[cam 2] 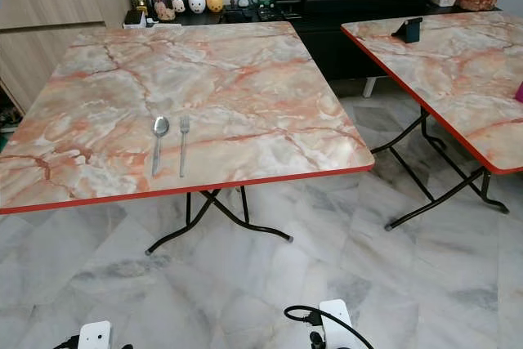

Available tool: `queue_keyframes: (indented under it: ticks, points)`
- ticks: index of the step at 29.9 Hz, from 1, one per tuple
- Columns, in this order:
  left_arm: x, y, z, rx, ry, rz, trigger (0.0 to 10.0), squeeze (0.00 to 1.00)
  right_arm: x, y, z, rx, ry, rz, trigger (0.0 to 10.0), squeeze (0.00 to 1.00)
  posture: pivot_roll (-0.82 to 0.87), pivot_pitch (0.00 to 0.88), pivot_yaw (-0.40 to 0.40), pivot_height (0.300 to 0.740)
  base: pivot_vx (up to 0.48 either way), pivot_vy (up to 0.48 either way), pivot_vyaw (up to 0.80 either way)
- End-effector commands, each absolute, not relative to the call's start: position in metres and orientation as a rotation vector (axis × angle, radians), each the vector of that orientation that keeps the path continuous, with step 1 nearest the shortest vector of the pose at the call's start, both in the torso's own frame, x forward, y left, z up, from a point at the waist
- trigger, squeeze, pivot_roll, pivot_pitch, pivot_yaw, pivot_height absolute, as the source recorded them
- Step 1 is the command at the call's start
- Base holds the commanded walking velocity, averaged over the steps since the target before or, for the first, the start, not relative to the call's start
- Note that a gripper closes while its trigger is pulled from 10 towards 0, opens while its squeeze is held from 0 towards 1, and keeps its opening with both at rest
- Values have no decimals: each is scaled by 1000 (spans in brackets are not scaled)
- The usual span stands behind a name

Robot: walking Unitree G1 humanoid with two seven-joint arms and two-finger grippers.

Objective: Setting the table

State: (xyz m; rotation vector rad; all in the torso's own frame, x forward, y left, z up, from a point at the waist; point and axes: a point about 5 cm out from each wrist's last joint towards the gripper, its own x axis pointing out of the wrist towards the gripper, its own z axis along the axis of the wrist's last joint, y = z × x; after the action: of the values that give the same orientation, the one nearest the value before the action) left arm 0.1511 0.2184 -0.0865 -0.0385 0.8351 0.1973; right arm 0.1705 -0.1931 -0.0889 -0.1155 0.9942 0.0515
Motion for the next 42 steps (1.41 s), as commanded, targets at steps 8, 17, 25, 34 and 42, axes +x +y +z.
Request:
queue_keyframes:
  ticks: [8, 17, 25, 34, 42]
  points:
    - [148, 218, -88, -49, 843, 201, 10000, 0, 164, -208, -89, -127, 1000, 39, 10000, 0, -43, 0, -2, 740, 211, 0, 0]
    - [149, 219, -88, -44, 845, 204, 10000, 0, 169, -195, -89, -164, 990, 81, 10000, 0, -42, 0, -5, 740, 107, 0, 73]
    - [149, 217, -88, -46, 845, 203, 10000, 0, 170, -193, -89, -134, 986, 62, 10000, 0, -42, 0, -6, 740, 0, 0, 474]
    - [149, 217, -88, -46, 843, 205, 10000, 0, 171, -195, -88, -171, 981, 82, 10000, 0, -41, 0, -5, 740, 0, 0, 65]
    - [150, 217, -87, -49, 840, 203, 10000, 0, 171, -193, -88, -168, 980, 80, 10000, 0, -42, 0, -4, 740, 0, 0, 235]
